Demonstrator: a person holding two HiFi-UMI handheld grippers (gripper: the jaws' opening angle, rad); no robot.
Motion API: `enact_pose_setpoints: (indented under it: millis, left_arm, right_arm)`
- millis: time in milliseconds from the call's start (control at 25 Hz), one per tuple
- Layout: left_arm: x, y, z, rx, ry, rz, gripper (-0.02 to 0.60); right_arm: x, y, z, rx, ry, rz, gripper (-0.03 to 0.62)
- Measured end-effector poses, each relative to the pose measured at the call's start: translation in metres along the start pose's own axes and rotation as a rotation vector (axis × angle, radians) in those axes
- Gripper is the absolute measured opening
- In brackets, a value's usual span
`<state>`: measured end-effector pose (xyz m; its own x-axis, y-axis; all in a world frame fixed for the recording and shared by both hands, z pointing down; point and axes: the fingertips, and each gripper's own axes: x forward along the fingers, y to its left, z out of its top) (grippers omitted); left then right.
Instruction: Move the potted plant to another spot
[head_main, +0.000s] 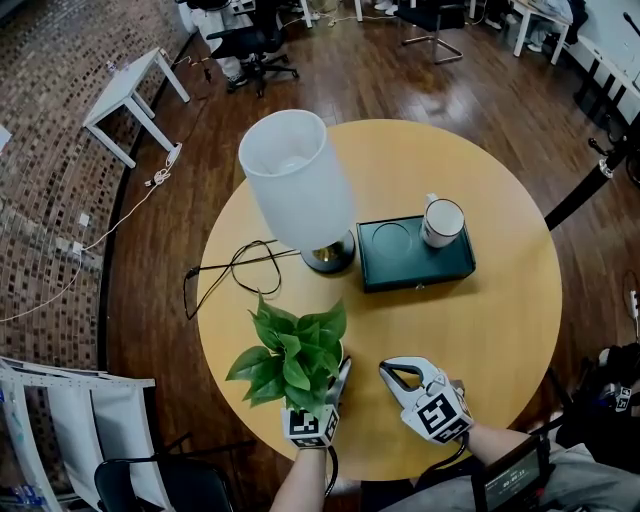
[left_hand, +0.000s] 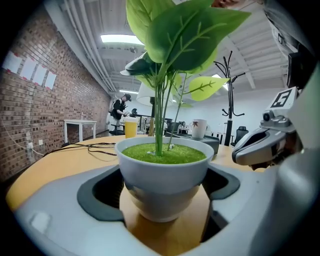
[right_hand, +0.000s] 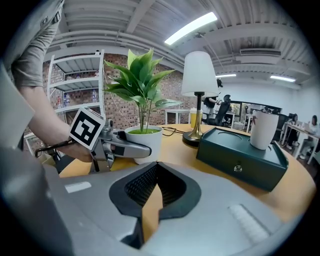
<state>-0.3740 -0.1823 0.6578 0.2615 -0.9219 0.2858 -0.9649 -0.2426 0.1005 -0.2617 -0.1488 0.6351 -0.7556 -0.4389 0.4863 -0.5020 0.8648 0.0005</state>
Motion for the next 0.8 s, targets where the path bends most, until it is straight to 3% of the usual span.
enact_pose_setpoints:
  millis: [440,800]
  left_arm:
    - [-0.005,-0.001,0.011,-0.003,-0.037,-0.013,0.482]
    - [-0.015,-0.014,0.046,0.031,-0.065,-0.055,0.483]
  right_arm:
    - [0.001,0.002,0.004,-0.008,-0.005,0.001,0.009]
    - [-0.014,0.003,0.030,-0.032,-0.043,-0.022,0.009]
